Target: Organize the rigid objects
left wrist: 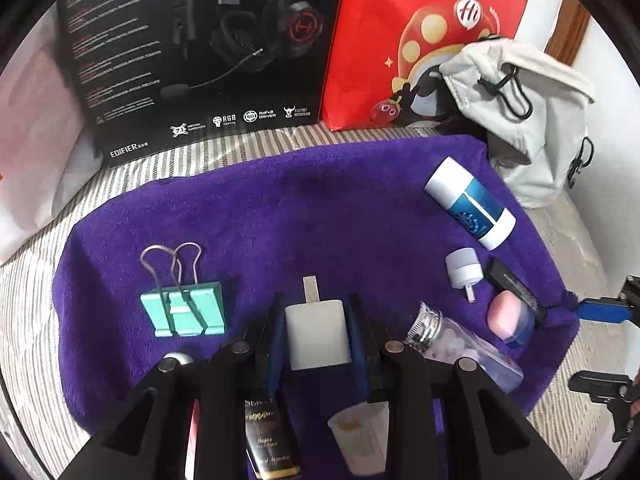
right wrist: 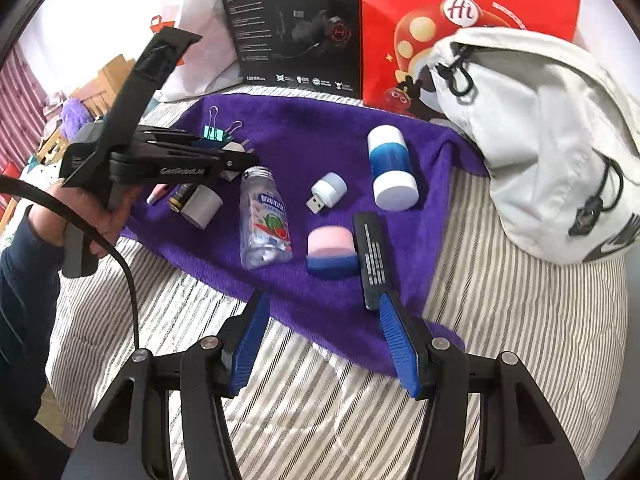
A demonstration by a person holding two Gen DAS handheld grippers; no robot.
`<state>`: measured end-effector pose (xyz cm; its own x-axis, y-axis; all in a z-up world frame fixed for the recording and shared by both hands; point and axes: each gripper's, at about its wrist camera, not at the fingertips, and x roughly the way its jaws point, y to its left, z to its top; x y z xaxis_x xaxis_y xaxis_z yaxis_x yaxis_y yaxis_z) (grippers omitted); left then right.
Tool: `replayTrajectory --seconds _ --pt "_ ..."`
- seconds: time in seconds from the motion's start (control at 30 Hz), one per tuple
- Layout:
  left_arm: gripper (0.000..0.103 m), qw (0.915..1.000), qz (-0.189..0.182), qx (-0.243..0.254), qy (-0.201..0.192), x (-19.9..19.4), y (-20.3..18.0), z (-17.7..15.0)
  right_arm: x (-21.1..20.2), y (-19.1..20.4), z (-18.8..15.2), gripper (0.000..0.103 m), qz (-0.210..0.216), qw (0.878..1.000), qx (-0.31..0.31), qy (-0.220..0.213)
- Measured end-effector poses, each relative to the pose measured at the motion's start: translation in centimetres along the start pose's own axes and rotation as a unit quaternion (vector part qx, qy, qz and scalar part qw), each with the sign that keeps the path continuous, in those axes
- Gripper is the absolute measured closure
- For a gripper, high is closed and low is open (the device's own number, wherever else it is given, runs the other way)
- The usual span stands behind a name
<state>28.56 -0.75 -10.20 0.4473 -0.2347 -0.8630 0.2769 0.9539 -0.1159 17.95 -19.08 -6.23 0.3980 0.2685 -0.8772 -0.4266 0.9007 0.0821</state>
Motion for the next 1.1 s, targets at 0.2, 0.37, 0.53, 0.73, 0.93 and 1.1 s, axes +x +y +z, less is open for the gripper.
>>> replayTrajectory --seconds 0.2,0.37,0.53,0.73,0.93,1.1 --pt "0.075 0.9997 0.015 0.020 0.001 0.4 -0.6 0.3 -0.2 0.4 -1.0 0.046 -0.001 1.000 -0.001 0.002" --pt "0.073 0.9997 0.011 0.021 -0.002 0.4 -0.9 0.2 -0.5 0.7 -1.4 0.046 0.000 1.000 -0.006 0.002" --pt "0.065 1.0000 -0.009 0.001 -0.002 -0.1 -0.4 -0.3 -1.5 -0.1 -1.9 0.046 -0.002 1.000 0.020 -0.006" --pt "0.054 0.9985 0.037 0.001 -0.041 -2.8 -0.8 -0.1 -3.4 -1.3 -3.3 0.032 -0.018 0.997 0.071 -0.014" --pt "0.017 0.9948 0.068 0.024 -0.073 -7.9 -2.1 -1.4 -4.5 -0.9 -4.0 0.021 -0.022 0.996 0.086 -0.019" --pt "0.000 0.9951 0.082 -0.003 -0.055 -11.0 -2.7 -5.0 -5.2 0.2 -4.2 0.002 -0.025 0.995 0.092 -0.027"
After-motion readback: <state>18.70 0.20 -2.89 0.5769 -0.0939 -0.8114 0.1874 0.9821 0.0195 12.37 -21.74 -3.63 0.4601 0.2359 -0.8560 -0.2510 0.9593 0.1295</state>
